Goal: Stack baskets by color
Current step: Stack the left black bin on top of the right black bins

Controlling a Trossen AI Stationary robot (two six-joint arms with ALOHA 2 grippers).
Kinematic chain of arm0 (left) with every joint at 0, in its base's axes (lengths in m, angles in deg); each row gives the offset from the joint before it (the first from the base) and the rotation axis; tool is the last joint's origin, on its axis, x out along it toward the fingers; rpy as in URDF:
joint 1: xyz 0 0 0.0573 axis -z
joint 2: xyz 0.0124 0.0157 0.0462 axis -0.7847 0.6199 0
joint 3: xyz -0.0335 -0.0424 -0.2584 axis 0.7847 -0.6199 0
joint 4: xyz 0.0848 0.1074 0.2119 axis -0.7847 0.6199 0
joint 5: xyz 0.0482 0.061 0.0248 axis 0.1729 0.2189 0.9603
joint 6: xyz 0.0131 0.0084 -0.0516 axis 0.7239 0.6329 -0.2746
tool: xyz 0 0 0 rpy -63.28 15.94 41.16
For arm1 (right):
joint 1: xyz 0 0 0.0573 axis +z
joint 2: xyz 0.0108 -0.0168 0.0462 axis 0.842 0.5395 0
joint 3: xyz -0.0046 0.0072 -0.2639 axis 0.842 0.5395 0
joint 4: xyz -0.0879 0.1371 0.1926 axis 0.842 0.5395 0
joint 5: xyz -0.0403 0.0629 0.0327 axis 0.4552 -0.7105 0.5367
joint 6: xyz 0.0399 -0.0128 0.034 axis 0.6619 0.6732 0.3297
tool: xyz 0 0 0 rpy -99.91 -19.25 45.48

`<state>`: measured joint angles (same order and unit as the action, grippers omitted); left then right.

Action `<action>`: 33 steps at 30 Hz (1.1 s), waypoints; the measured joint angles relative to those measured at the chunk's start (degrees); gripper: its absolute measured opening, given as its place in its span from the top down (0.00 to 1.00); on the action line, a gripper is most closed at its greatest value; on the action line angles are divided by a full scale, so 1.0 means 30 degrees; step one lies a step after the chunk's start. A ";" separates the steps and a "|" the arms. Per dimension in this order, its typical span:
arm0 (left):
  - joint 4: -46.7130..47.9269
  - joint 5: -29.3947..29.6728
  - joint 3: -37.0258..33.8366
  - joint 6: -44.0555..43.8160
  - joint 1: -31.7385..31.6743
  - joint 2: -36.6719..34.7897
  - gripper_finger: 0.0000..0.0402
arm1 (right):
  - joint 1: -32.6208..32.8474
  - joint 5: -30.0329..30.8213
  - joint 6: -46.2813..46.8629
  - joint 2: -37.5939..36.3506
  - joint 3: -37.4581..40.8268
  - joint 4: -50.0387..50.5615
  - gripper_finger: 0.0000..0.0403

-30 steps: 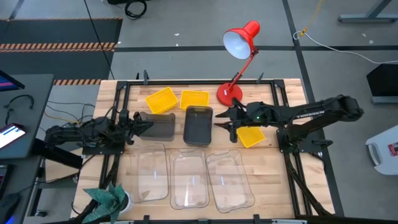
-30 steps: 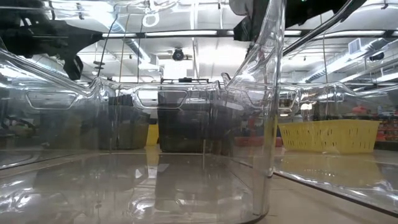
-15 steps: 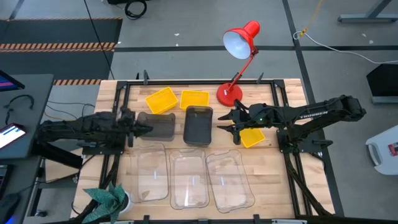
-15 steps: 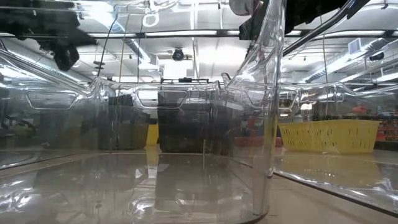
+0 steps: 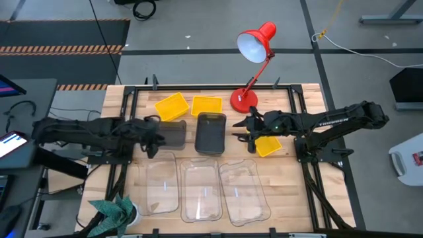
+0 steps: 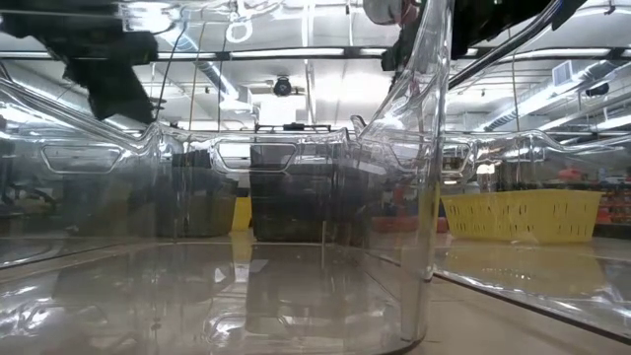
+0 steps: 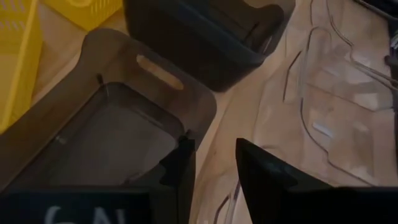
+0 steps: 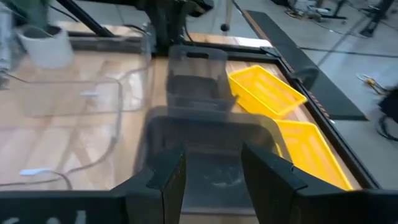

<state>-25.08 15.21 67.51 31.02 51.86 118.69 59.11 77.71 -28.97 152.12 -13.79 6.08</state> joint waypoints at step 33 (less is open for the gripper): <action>0.4462 0.1939 1.0611 -0.4042 -0.0976 1.5864 0.69 | -0.0036 0.2983 0.0246 -0.5653 0.3707 0.0696 0.60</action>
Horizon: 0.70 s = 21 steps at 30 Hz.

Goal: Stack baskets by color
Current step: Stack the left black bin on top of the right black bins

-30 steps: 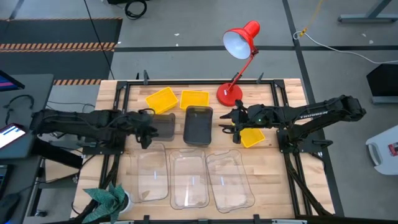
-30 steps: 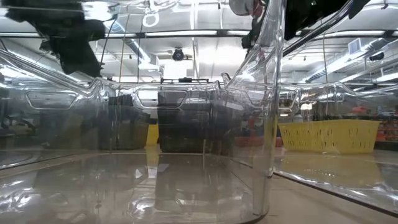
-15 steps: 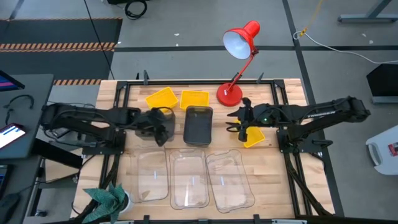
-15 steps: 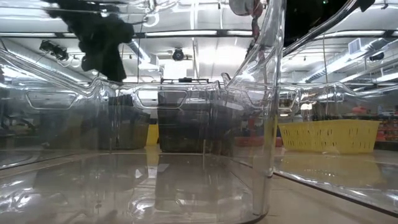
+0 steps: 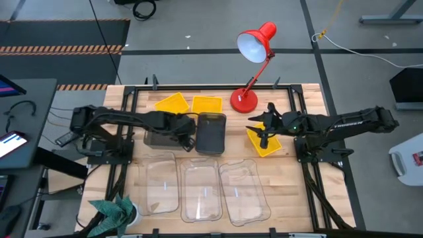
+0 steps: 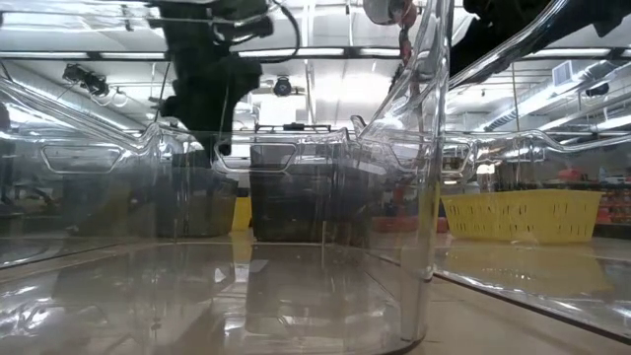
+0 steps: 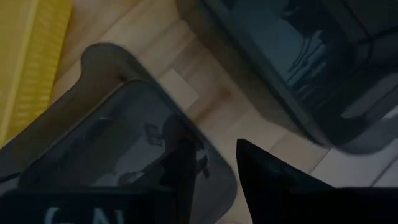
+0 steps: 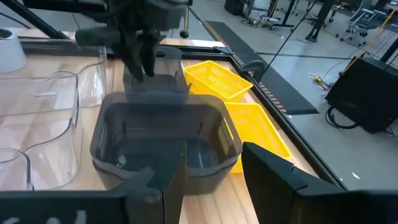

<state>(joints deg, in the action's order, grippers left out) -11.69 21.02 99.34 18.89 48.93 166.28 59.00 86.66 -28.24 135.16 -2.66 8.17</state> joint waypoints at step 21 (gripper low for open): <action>0.2711 0.0294 0.1700 -0.0607 0.0000 0.4449 0.64 | 0.0678 -0.0583 0.0182 -0.0183 0.0008 0.0010 0.60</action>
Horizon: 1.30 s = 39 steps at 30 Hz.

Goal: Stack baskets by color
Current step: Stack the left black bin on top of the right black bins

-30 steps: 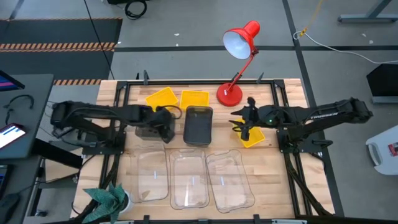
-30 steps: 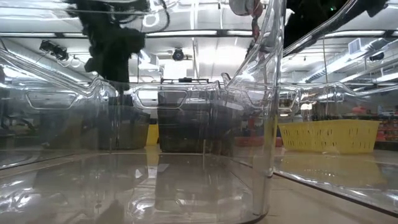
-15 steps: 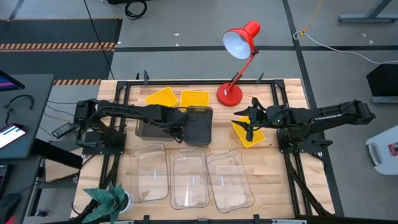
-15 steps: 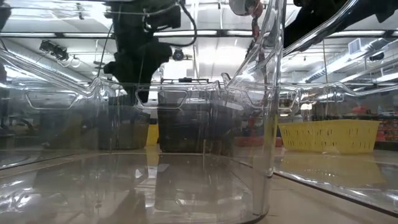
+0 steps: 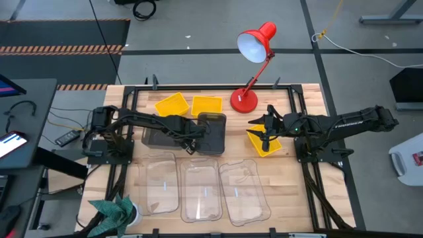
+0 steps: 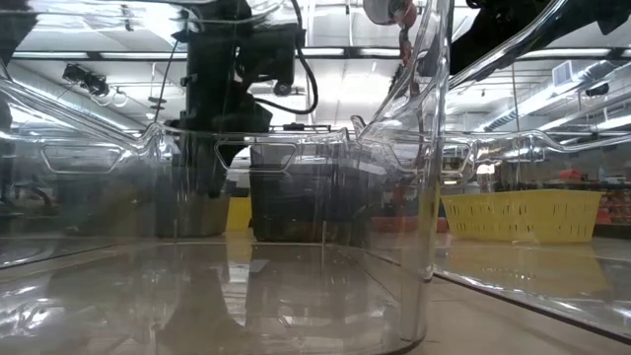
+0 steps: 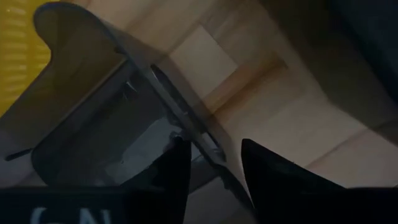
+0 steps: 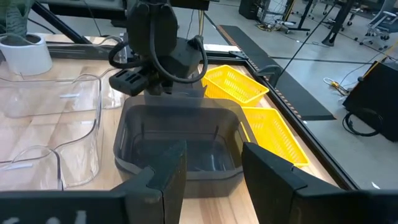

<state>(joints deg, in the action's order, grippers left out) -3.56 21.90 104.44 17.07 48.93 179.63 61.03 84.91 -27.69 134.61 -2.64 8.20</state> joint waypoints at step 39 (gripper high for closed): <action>0.5680 0.6479 1.0142 0.7138 0.3735 -0.0095 0.98 | 0.0000 -0.0033 0.0615 0.0007 0.0000 -0.0291 0.60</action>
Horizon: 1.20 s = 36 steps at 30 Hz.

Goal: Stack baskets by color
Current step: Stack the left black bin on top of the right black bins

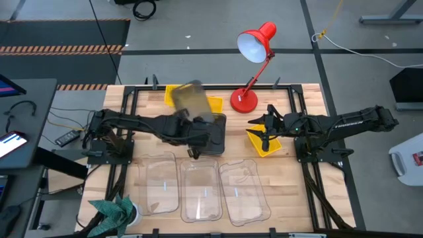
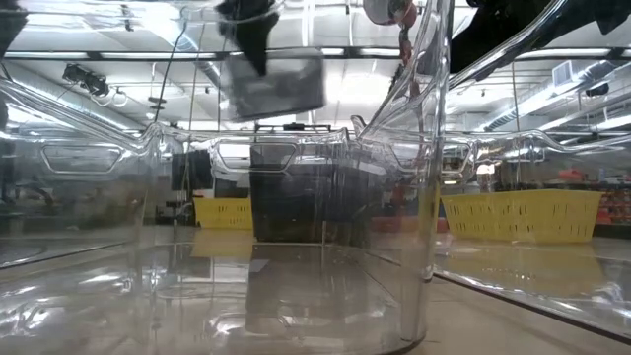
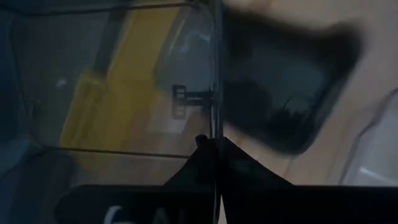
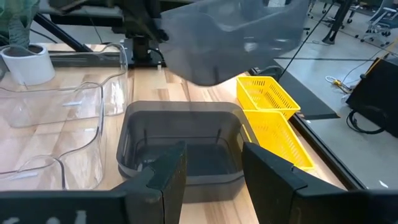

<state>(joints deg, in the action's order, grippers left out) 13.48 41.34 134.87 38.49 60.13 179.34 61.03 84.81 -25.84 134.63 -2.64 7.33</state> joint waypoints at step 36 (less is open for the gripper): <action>-0.2383 -0.6403 -0.0729 0.3004 0.0760 0.3359 0.91 | 0.3002 0.1767 0.1877 -0.1716 0.0000 0.2000 0.60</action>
<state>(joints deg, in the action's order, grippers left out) 6.33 22.13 132.68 47.50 62.41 189.42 70.04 90.11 -20.21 129.48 -2.64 13.33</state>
